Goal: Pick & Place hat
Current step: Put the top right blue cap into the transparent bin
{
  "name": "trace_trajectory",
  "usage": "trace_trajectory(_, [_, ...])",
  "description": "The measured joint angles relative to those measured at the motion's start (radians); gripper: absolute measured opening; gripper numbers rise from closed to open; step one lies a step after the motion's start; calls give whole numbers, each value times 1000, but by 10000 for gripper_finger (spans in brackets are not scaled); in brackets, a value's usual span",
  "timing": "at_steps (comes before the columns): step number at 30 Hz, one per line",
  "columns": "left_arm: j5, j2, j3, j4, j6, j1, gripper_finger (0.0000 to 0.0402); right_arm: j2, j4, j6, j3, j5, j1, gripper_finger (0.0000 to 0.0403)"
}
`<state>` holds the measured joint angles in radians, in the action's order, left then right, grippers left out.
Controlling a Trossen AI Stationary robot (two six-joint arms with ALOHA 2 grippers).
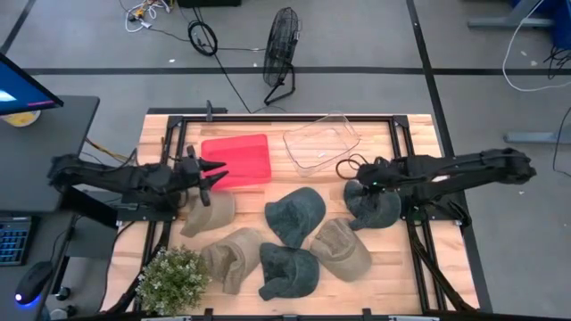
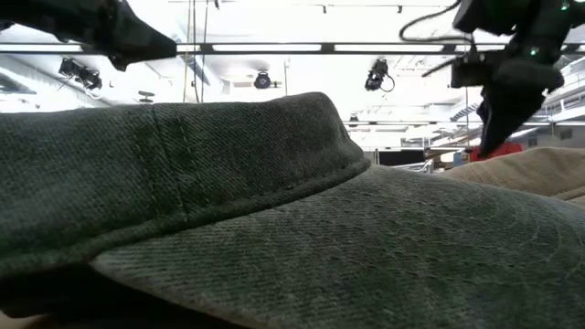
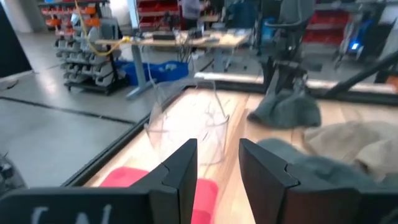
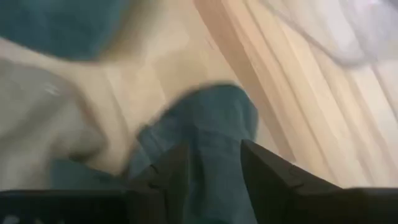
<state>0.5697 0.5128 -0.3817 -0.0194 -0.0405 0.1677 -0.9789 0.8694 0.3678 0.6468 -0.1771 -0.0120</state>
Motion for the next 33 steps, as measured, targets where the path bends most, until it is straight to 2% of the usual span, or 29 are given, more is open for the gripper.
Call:
trace_trajectory(6, [0,104,0,-3,-66,-25,122,-112,130,93,-10,-17,0,151])
trace_trajectory(12, [0,156,0,1,-96,-47,122,-166,83,80,-21,-19,0,151])
trace_trajectory(21, [0,161,0,1,-158,-53,122,-213,33,137,-22,-59,-1,145])
trace_trajectory(24, [0,161,0,1,-158,-53,122,-241,35,176,-22,-59,-1,113])
trace_trajectory(29, [0,161,0,1,-158,-53,122,-272,27,225,-22,-58,-1,17])
trace_trajectory(33, [0,161,1,1,-158,-53,122,-272,17,225,7,-34,11,14])
